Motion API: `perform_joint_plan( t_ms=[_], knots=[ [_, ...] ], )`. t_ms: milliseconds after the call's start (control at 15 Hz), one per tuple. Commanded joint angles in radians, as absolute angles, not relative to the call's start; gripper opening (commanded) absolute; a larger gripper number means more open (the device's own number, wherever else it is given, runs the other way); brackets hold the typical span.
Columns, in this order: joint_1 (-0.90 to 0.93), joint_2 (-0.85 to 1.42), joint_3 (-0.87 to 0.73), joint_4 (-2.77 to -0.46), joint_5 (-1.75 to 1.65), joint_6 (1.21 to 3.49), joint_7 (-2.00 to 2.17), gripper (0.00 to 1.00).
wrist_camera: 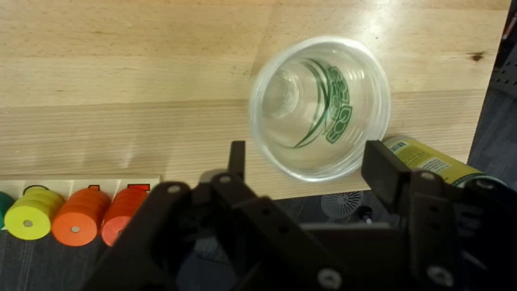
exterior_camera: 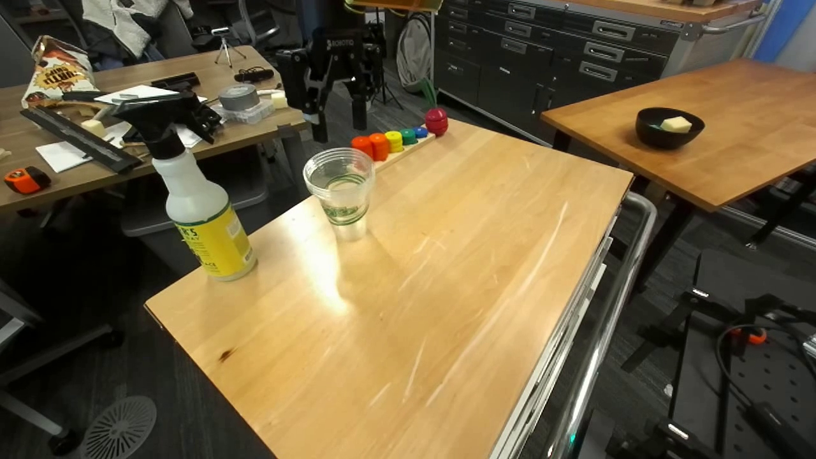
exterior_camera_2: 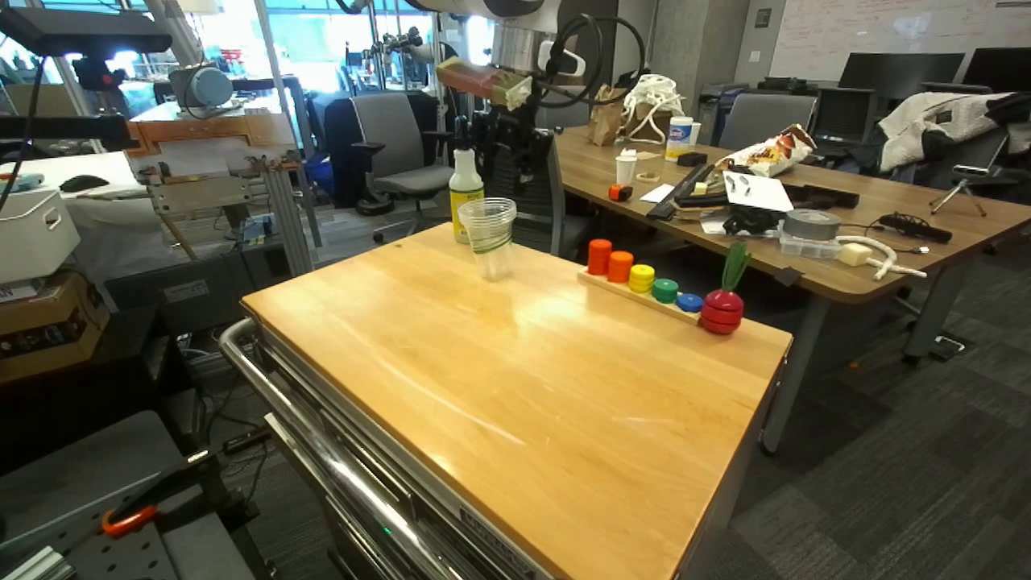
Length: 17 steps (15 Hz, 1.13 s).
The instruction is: Stack the four cups together
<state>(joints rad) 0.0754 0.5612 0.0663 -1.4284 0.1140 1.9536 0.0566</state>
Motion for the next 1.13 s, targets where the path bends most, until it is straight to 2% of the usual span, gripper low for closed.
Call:
perform_joint_plan(
  t_ms=[0,400,933,1000,1067],
  knots=[
    [0.070,0.537,0.062,-1.421,0.097,1.909,0.034,1.00],
    [0.049,0.428,0.025,-1.412,-0.010,1.647,-0.004,1.00],
    [-0.097,0.107,-0.027,-1.545,0.045,1.527,-0.240,1.00],
    [-0.070,0.217,-0.021,-1.463,0.019,1.523,-0.174,1.00],
    [-0.084,0.179,-0.030,-1.479,0.025,1.519,-0.203,1.00]
  ],
)
